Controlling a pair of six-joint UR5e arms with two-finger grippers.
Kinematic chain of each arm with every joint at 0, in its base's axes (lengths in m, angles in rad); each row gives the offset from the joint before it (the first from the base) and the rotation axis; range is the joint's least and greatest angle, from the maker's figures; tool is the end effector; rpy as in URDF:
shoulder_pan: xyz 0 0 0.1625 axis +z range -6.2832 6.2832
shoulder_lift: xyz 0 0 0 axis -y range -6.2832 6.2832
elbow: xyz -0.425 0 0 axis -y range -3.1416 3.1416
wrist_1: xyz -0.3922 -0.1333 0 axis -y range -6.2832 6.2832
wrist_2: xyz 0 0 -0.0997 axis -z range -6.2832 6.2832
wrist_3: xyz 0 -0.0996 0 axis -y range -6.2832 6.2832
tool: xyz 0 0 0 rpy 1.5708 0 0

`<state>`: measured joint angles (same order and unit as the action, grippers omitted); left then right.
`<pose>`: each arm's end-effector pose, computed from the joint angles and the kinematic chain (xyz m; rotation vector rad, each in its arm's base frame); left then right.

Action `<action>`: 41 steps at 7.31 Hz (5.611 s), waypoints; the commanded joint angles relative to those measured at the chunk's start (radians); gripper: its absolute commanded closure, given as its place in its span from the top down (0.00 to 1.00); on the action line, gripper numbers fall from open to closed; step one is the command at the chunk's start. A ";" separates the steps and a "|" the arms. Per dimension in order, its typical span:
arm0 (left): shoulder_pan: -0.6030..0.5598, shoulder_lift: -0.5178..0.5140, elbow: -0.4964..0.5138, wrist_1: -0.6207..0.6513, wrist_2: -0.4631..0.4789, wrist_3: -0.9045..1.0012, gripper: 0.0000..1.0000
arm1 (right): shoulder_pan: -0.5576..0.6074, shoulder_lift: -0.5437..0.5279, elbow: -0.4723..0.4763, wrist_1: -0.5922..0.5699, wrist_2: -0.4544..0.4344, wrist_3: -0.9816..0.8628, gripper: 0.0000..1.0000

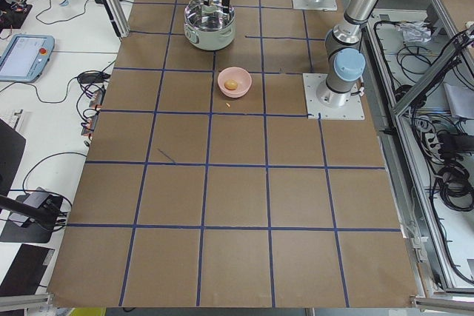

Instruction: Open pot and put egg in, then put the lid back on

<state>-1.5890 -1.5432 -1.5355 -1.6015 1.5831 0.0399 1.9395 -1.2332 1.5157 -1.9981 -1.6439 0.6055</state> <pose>-0.1408 -0.4801 0.5157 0.0906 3.1272 -0.0502 0.3448 -0.5426 0.3703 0.3777 3.1051 -0.2540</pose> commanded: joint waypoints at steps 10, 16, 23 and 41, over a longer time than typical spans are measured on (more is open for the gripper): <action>0.003 0.002 -0.002 -0.002 0.000 0.003 1.00 | -0.297 -0.209 0.070 0.176 -0.014 -0.342 1.00; 0.182 -0.040 -0.401 0.315 0.008 0.001 1.00 | -0.260 -0.187 0.051 0.157 0.068 -0.243 1.00; 0.285 -0.156 -0.595 0.518 -0.023 0.175 0.98 | 0.036 0.033 0.029 -0.070 0.059 0.014 1.00; 0.254 -0.204 -0.601 0.672 0.012 0.193 0.95 | 0.041 0.055 -0.003 -0.091 0.001 -0.118 0.46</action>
<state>-1.3316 -1.7480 -2.1313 -0.9593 1.5957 0.2302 1.9804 -1.1784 1.5156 -2.0904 -1.6436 0.4881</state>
